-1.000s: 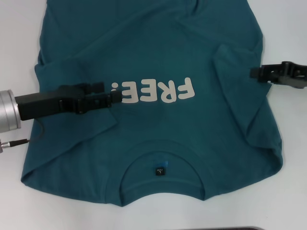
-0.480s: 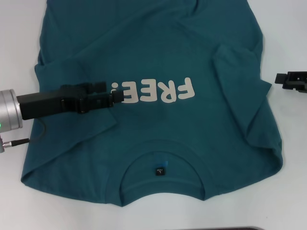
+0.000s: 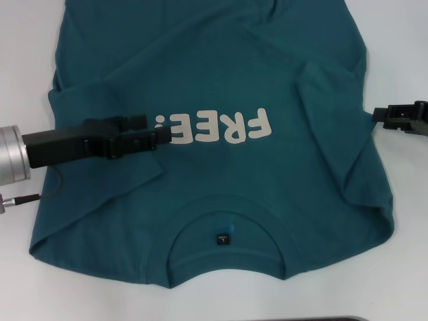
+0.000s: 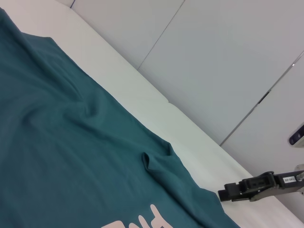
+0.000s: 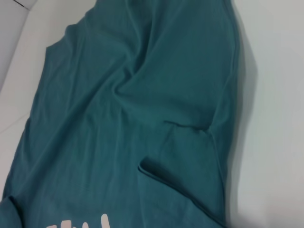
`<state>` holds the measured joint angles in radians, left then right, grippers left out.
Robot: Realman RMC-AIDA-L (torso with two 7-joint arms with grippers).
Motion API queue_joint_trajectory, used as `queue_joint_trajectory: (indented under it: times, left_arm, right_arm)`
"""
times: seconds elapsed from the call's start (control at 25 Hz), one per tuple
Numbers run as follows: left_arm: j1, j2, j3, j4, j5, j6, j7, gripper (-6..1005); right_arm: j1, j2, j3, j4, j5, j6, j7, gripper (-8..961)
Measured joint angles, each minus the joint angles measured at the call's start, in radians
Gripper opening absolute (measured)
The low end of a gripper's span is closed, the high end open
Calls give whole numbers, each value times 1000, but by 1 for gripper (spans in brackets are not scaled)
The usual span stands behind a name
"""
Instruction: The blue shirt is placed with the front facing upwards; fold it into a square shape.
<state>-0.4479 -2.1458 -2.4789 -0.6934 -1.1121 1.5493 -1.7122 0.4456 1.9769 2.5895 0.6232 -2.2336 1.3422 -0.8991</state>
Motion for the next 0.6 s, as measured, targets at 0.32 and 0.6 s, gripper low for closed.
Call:
queue_joint_trajectory:
  times: [0.32,0.6]
  left_arm:
    - [-1,5,0,0,0,0,0,882]
    - [-4,6,-1,0,0,-1,0,868]
  right_arm:
    - [29,8,-6,-27,0,-42,-6,402]
    - [42,13,-6,-33,1,-60,-6,330]
